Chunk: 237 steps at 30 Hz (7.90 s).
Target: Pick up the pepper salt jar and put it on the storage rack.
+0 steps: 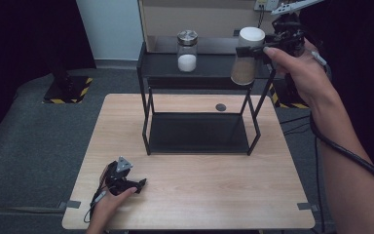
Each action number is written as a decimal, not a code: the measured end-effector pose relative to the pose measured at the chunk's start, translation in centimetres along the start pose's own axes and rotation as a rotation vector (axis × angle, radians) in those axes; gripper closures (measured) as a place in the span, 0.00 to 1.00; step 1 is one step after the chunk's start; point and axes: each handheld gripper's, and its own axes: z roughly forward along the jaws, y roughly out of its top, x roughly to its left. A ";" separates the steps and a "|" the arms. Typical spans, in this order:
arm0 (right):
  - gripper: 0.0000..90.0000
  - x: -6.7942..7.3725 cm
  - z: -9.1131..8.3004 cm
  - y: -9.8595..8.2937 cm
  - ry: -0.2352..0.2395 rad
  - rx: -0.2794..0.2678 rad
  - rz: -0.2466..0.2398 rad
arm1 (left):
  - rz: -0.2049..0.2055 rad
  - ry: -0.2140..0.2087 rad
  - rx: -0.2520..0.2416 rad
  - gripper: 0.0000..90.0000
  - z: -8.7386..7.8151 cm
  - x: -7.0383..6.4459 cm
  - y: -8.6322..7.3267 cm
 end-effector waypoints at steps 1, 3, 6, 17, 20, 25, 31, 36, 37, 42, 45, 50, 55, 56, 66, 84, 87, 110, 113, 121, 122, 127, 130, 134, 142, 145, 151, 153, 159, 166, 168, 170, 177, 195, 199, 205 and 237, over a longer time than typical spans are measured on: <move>0.39 -0.1 0.1 0.1 -0.001 0.000 0.002 | 0.000 0.000 0.000 0.00 0.0 0.0 0.0; 0.38 -0.2 0.2 0.2 -0.006 -0.004 0.004 | -0.001 -0.001 0.000 0.00 0.0 0.0 0.0; 0.38 -0.3 0.5 0.5 -0.011 -0.005 0.003 | -0.001 -0.001 0.000 0.00 0.0 0.0 0.0; 0.39 -1.1 2.0 1.2 -0.034 -0.001 0.017 | 0.000 -0.001 0.000 0.00 0.0 0.0 0.0; 0.38 -1.3 2.6 1.3 -0.038 0.002 0.020 | 0.000 -0.001 0.000 0.00 0.0 0.0 0.0; 0.38 -1.7 3.7 1.4 -0.042 -0.001 0.028 | 0.000 -0.001 0.000 0.00 0.0 0.0 0.0; 0.38 -1.8 5.0 1.7 -0.048 0.002 0.033 | 0.000 -0.001 0.000 0.00 0.0 0.0 0.0; 0.38 -2.0 5.8 1.8 -0.049 0.004 0.039 | 0.000 0.000 0.000 0.00 0.0 0.0 0.0; 0.38 -2.0 5.9 1.8 -0.050 0.006 0.039 | 0.000 -0.001 0.000 0.00 0.0 0.0 0.0; 0.38 -2.2 6.4 1.8 -0.050 0.009 0.044 | 0.000 -0.001 0.000 0.00 0.0 0.0 0.0; 0.38 -2.3 6.7 1.8 -0.051 0.015 0.046 | 0.000 0.000 0.000 0.00 0.0 0.0 0.0; 0.38 -2.4 7.1 1.7 -0.049 0.023 0.052 | 0.000 0.000 0.000 0.00 0.0 0.0 0.0; 0.38 -2.5 7.3 1.5 -0.049 0.025 0.061 | 0.000 0.000 0.000 0.00 0.0 0.0 0.0; 0.38 -2.6 7.3 1.5 -0.047 0.025 0.063 | 0.001 0.000 0.000 0.00 0.0 0.0 0.0; 0.38 -3.0 7.2 1.2 -0.039 0.019 0.076 | 0.000 0.000 0.000 0.00 0.0 0.0 0.0; 0.10 -2.0 6.5 1.3 -0.053 0.050 -0.012 | 0.001 0.001 0.000 0.00 0.0 0.0 0.0; 0.06 -1.5 6.4 1.4 -0.072 0.067 -0.036 | -0.001 0.003 -0.002 0.00 0.0 -0.1 0.0; 0.05 1.1 3.3 0.1 -0.082 0.112 -0.065 | -0.002 0.007 -0.001 0.00 0.0 -0.2 0.0; 0.05 1.7 3.1 -0.2 -0.080 0.122 -0.072 | -0.002 0.007 -0.001 0.00 0.0 -0.2 0.0; 0.04 3.1 2.8 -1.1 -0.067 0.143 -0.087 | -0.001 0.009 0.002 0.00 0.0 -0.2 0.0; 0.04 3.3 2.8 -1.2 -0.065 0.142 -0.087 | -0.002 0.009 0.002 0.00 0.0 -0.2 0.0; 0.04 4.1 2.8 -1.9 -0.060 0.169 -0.092 | -0.002 0.009 0.001 0.00 0.0 -0.2 0.0; 0.05 4.5 2.9 -2.3 -0.051 0.185 -0.080 | -0.002 0.009 0.001 0.00 0.0 -0.2 0.0; 0.04 5.1 2.8 -3.2 -0.046 0.191 -0.093 | -0.007 0.008 -0.003 0.00 0.0 -0.3 -0.1; 0.05 5.8 3.4 -5.4 -0.028 0.231 -0.103 | -0.005 0.008 -0.002 0.00 0.0 -0.2 -0.1; 0.05 5.9 3.8 -6.5 -0.022 0.245 -0.097 | -0.006 0.009 -0.002 0.00 0.0 -0.2 -0.1; 0.05 6.5 4.8 -8.3 -0.007 0.277 -0.103 | -0.007 0.009 -0.004 0.00 0.0 -0.2 -0.1; 0.05 6.6 5.1 -9.0 -0.001 0.280 -0.099 | -0.007 0.009 -0.004 0.00 0.0 -0.3 -0.1; 0.05 6.6 6.4 -11.3 0.013 0.304 -0.083 | -0.006 0.009 -0.003 0.00 0.0 -0.2 -0.1; 0.05 6.5 7.5 -13.6 0.020 0.316 -0.059 | -0.006 0.009 -0.003 0.00 0.0 -0.2 -0.1; 0.05 6.5 7.6 -14.2 0.020 0.311 -0.052 | -0.005 0.009 -0.002 0.00 0.0 -0.2 -0.1; 0.05 6.5 7.8 -15.1 0.021 0.308 -0.046 | -0.005 0.009 -0.003 0.00 0.0 -0.2 -0.1; 0.05 6.3 8.3 -17.6 0.026 0.302 -0.012 | -0.005 0.009 -0.003 0.00 0.0 -0.2 -0.1; 0.05 6.9 9.2 -24.5 0.029 0.299 0.050 | -0.006 0.010 -0.003 0.00 0.0 -0.3 -0.1; 0.05 7.0 9.4 -25.9 0.028 0.308 0.065 | -0.006 0.010 -0.003 0.00 0.0 -0.3 -0.1; 0.05 7.5 9.4 -28.2 0.025 0.286 0.096 | -0.008 0.010 -0.005 0.00 0.0 -0.3 -0.1; 0.03 12.5 10.5 -35.1 -0.045 0.312 0.069 | -0.001 0.002 -0.003 0.00 0.0 -0.5 -0.1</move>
